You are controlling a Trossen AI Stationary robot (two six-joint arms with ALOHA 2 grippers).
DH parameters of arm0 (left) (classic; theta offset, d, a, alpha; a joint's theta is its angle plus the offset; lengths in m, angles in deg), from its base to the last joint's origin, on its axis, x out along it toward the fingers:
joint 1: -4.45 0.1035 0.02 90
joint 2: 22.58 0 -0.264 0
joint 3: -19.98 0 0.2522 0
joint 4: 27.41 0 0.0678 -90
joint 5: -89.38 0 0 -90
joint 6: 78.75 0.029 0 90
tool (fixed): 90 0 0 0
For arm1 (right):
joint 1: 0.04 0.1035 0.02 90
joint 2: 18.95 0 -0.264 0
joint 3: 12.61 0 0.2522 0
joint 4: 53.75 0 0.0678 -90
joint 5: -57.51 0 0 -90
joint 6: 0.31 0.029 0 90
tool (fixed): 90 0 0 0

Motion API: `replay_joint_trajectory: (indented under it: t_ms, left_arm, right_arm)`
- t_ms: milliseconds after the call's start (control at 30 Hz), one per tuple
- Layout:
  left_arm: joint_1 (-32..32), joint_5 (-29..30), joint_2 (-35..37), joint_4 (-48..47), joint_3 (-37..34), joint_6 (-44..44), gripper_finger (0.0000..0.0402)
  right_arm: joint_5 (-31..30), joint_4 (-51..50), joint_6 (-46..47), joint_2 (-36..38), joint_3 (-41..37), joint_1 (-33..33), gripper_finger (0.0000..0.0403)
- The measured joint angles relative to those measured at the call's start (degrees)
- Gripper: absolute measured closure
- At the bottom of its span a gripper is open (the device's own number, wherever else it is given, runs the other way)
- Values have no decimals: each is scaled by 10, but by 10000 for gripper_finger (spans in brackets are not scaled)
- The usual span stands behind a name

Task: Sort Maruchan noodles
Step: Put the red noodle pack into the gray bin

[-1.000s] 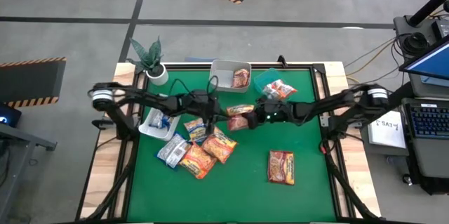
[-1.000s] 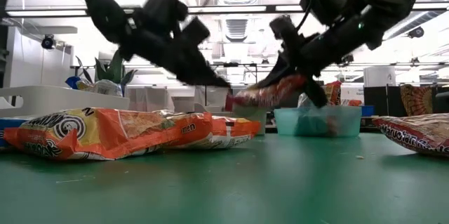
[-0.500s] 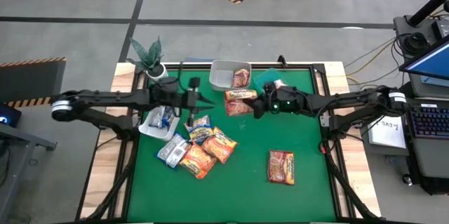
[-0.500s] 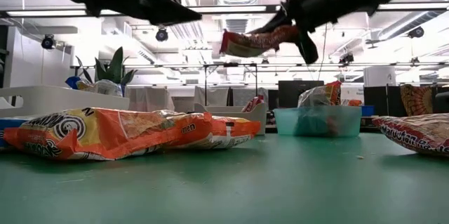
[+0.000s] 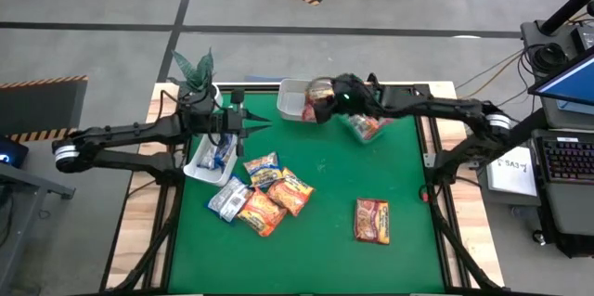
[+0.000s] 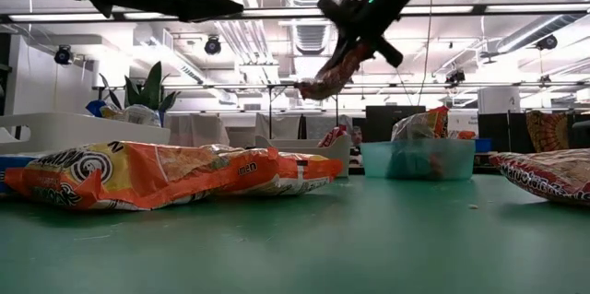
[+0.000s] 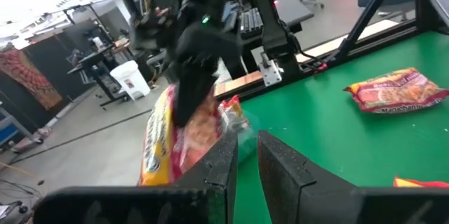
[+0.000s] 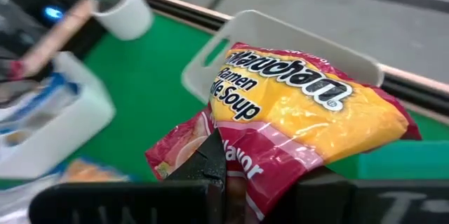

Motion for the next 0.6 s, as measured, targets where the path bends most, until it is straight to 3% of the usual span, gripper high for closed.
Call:
replay_joint_trajectory:
  t_ms: [267,600]
  left_arm:
    - [1,0,-2,-8,0,13,363]
    - [1,0,-3,-10,0,13,363]
  right_arm:
    - [0,-131,-57,-150,170,-49,366]
    - [0,-281,-110,-298,350,-64,366]
